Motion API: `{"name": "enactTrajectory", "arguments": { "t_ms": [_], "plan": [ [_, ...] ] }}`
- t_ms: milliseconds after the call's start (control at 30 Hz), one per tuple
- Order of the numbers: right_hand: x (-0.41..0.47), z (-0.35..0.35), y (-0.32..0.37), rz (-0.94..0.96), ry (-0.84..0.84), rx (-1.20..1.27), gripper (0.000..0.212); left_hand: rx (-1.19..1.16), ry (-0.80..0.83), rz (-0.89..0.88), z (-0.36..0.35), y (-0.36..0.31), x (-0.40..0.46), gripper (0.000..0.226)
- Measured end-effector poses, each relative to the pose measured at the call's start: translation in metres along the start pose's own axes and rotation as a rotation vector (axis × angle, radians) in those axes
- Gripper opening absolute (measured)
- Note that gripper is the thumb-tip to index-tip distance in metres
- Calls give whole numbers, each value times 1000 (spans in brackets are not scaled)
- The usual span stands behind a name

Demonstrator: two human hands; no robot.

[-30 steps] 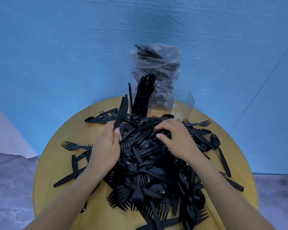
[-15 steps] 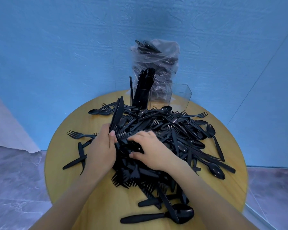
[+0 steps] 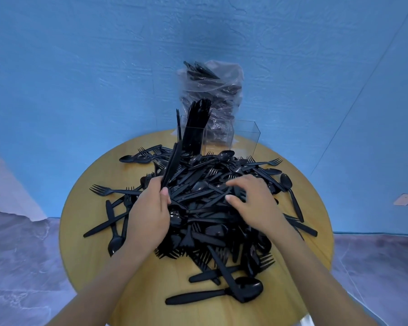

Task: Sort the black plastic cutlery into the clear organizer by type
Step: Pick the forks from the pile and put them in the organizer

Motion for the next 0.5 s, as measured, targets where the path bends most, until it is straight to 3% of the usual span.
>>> {"name": "enactTrajectory", "arguments": {
  "t_ms": [100, 200, 367, 500],
  "plan": [
    [-12, 1, -33, -140, 49, -83, 50, 38, -25, -51, -4, -9, -1, 23],
    [-23, -6, -44, -153, 82, -86, 54, 83, -22, -82, -7, -13, -4, 30],
    [-32, 25, -38, -36, -200, 174, 35, 91, -8, -88, -6, -16, -8, 32],
    [-45, 51, -73, -161, -273, 66, 21, 72, -12, -102, -5, -29, -5, 32]
  ]
}}
Point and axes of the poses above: each hand's wrist, its own x-axis towards the middle knuckle, its own z-axis out of the back of the hand, y = z × x, the point moved 8 cm from there along x, towards the middle knuckle, and after that the axes turned 12 degrees about x, right-handed, at the moved point
